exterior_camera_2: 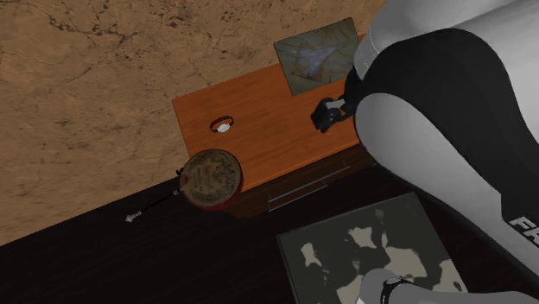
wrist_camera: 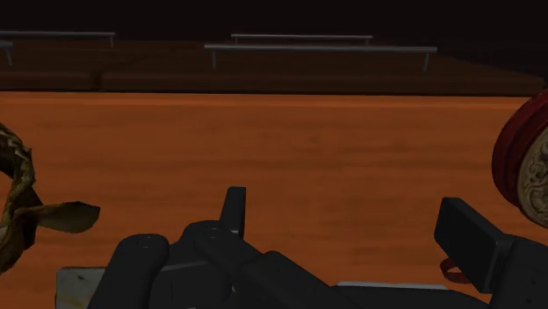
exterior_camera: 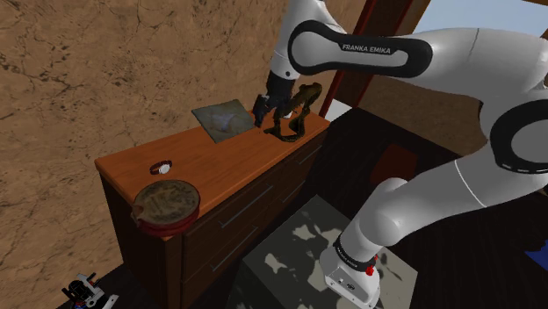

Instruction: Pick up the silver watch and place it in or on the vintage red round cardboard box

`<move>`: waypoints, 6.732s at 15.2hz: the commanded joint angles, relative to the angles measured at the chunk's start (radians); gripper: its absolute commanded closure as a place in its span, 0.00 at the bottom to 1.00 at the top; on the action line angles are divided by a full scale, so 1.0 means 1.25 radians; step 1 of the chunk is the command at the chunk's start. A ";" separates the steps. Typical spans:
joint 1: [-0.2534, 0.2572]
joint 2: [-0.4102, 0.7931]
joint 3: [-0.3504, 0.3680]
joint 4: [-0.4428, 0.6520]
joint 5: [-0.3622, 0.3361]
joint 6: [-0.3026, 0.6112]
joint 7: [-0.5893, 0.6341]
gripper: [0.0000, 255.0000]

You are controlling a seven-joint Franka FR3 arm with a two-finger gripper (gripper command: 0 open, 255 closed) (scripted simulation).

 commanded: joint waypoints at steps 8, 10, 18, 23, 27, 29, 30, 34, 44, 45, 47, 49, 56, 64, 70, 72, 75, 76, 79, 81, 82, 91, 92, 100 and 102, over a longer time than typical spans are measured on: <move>0.024 0.276 0.038 0.157 0.038 0.073 0.034 0.00; 0.030 0.338 0.046 0.201 0.043 0.082 0.041 0.00; 0.063 0.592 0.072 0.417 0.052 0.084 0.072 0.00; 0.093 0.762 0.083 0.595 0.051 0.055 0.091 0.00; 0.107 0.826 0.085 0.652 0.051 0.057 0.097 0.00; 0.110 0.831 0.085 0.638 0.050 0.076 0.097 0.00; 0.111 0.834 0.086 0.631 0.050 0.085 0.097 0.00; 0.114 0.842 0.086 0.616 0.050 0.109 0.097 0.00; 0.114 0.842 0.086 0.616 0.050 0.109 0.097 1.00; 0.114 0.842 0.086 0.616 0.050 0.109 0.097 1.00; 0.114 0.842 0.086 0.616 0.050 0.109 0.097 1.00; 0.114 0.842 0.086 0.616 0.050 0.109 0.097 1.00; 0.113 0.819 0.088 0.646 0.051 0.058 0.105 1.00; 0.112 0.798 0.090 0.699 0.052 -0.015 0.117 1.00; 0.113 0.789 0.092 0.750 0.052 -0.074 0.127 1.00; 0.114 0.788 0.092 0.769 0.052 -0.094 0.131 1.00; 0.116 0.755 0.097 0.733 0.058 -0.089 0.138 1.00; 0.118 0.724 0.101 0.688 0.064 -0.072 0.144 1.00; 0.126 0.640 0.116 0.568 0.083 -0.030 0.163 1.00; 0.133 0.589 0.126 0.499 0.096 -0.007 0.177 1.00; 0.137 0.564 0.131 0.467 0.103 0.003 0.184 1.00; 0.166 0.447 0.164 0.282 0.144 0.088 0.222 1.00; 0.167 0.450 0.164 0.275 0.144 0.098 0.220 1.00; 0.170 0.480 0.165 0.223 0.142 0.178 0.208 1.00; 0.171 0.489 0.165 0.211 0.142 0.197 0.205 1.00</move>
